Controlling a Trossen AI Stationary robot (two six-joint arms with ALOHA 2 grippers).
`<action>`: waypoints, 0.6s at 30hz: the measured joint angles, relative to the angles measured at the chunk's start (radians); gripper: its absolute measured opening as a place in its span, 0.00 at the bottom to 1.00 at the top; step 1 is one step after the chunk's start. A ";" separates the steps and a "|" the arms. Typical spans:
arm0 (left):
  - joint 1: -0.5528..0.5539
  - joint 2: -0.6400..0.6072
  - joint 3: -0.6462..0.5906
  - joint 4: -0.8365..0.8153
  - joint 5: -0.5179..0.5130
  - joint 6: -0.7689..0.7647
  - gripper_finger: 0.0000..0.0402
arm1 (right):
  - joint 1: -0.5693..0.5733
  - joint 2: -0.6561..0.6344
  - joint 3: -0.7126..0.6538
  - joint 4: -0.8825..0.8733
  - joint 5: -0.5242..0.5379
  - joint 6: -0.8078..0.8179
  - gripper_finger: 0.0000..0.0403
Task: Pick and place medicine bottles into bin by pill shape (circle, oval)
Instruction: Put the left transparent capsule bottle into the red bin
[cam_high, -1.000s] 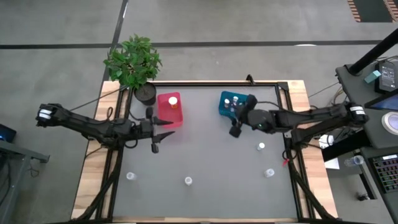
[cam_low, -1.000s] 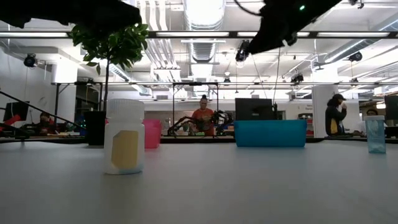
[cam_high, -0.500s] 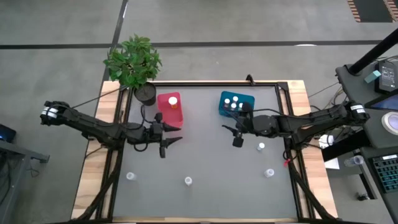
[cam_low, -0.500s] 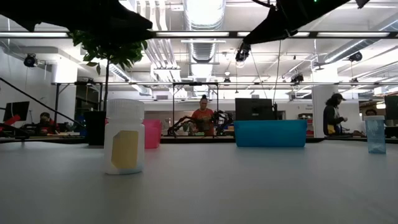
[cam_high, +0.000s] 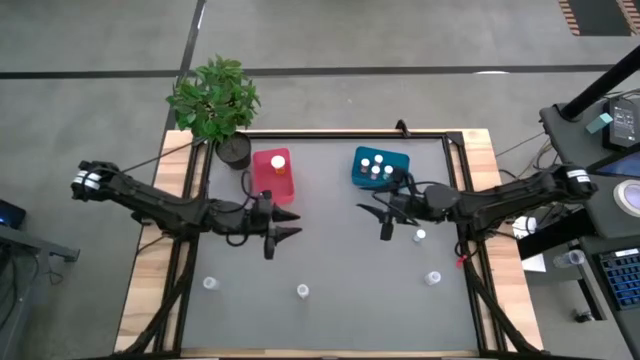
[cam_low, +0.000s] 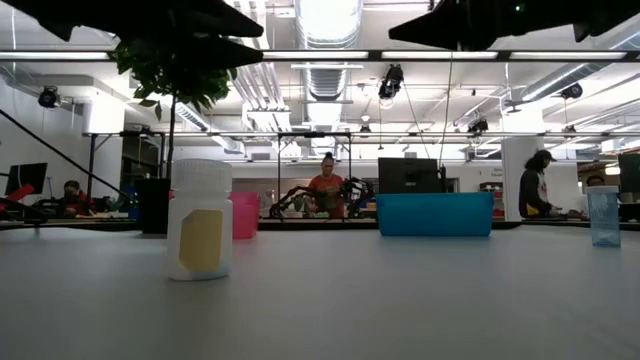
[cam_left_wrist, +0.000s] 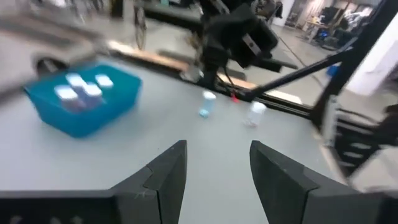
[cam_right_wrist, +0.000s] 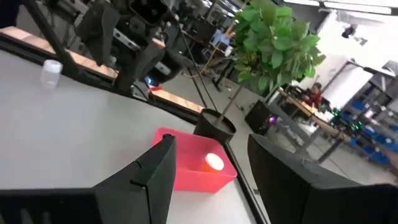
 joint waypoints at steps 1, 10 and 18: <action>0.000 0.006 0.016 -0.034 0.022 -0.054 0.39 | -0.002 -0.008 -0.007 -0.003 -0.008 -0.004 0.46; -0.057 0.067 0.211 -0.606 0.366 -0.899 0.39 | -0.034 -0.101 -0.062 -0.012 -0.004 0.006 0.46; -0.236 0.182 0.397 -1.014 0.601 -1.358 0.39 | -0.040 -0.136 -0.067 -0.087 -0.004 0.040 0.46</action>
